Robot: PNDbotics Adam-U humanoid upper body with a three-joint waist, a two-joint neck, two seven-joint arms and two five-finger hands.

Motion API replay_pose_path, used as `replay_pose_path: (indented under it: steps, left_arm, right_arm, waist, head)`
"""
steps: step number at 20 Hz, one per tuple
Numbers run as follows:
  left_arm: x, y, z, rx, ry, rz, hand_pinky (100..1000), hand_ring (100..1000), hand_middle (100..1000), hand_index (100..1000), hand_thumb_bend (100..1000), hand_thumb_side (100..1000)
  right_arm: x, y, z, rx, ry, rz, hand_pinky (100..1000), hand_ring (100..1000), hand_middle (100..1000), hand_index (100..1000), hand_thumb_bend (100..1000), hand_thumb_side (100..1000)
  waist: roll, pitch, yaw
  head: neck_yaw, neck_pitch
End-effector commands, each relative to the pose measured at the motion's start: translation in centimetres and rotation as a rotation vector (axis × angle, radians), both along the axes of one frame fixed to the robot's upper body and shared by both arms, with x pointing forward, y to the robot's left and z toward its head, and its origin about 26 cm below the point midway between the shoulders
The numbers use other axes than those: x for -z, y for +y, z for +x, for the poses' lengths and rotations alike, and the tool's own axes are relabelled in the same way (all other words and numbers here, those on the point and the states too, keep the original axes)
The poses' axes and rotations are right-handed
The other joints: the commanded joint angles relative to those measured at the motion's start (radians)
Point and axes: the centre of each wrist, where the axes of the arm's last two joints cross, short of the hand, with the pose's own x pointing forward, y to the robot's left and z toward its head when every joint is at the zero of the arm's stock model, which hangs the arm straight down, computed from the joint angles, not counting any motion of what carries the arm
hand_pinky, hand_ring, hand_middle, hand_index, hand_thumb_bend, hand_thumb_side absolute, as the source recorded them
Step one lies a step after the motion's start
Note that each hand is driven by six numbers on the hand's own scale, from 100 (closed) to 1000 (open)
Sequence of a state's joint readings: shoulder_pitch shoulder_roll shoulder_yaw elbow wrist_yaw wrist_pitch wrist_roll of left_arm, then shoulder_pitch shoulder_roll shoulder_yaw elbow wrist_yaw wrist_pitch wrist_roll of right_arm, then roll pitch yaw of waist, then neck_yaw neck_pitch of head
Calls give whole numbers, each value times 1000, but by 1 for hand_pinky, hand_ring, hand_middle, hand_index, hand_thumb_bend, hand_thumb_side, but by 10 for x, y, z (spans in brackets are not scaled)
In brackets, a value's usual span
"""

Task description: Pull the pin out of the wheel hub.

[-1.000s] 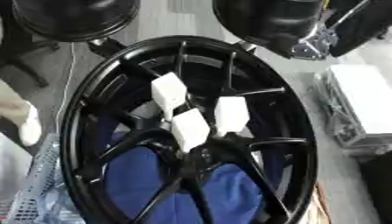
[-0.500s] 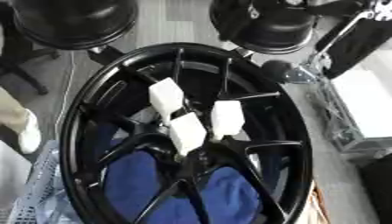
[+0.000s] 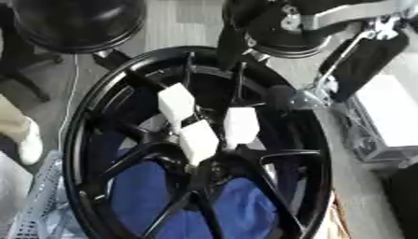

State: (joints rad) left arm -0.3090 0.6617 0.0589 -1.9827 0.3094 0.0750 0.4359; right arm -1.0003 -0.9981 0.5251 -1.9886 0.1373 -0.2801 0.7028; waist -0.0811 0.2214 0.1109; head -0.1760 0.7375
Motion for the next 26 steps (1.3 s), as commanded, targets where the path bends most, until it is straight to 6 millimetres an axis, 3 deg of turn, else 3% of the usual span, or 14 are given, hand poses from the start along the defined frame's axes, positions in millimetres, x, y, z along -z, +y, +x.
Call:
replay_pose_path:
  steps: [1, 6, 10, 12, 18, 26]
  left_arm:
    - [-9, 0, -3, 6, -22, 32, 768, 745, 780, 739, 269, 819]
    - [-8, 1, -4, 6, -16, 33, 768, 745, 780, 739, 267, 821]
    - [-8, 1, -4, 2, -12, 38, 768, 746, 780, 739, 266, 820]
    - [-7, 2, -4, -1, -10, 40, 768, 746, 780, 739, 266, 820]
    - [-6, 4, -5, -8, -3, 45, 768, 747, 780, 739, 266, 820]
    - [-6, 3, -5, -9, -2, 39, 767, 748, 779, 738, 265, 821]
  right_arm:
    - [-3, -1, -3, 28, -8, 2, 858, 837, 785, 847, 183, 520]
    - [8, -3, -1, 128, 26, 29, 848, 838, 782, 868, 185, 658]
    - [13, -2, 0, 204, 62, 40, 847, 842, 778, 872, 229, 639]
    - [14, -1, 0, 233, 93, 45, 841, 840, 768, 862, 277, 569]
    - [16, 6, 0, 334, 172, 70, 841, 837, 755, 852, 338, 492]
    - [35, 9, 3, 400, 242, 68, 840, 838, 749, 846, 326, 481]
  waist:
    - [9, -17, -3]
    - [7, -19, -4]
    - [4, -23, -7]
    - [3, -26, -9]
    - [-3, -35, -18]
    - [-1, -34, -15]
  head:
    - [-2, 7]
    - [-2, 14]
    - [2, 24]
    - [4, 29]
    - [14, 32]
    - [12, 32]
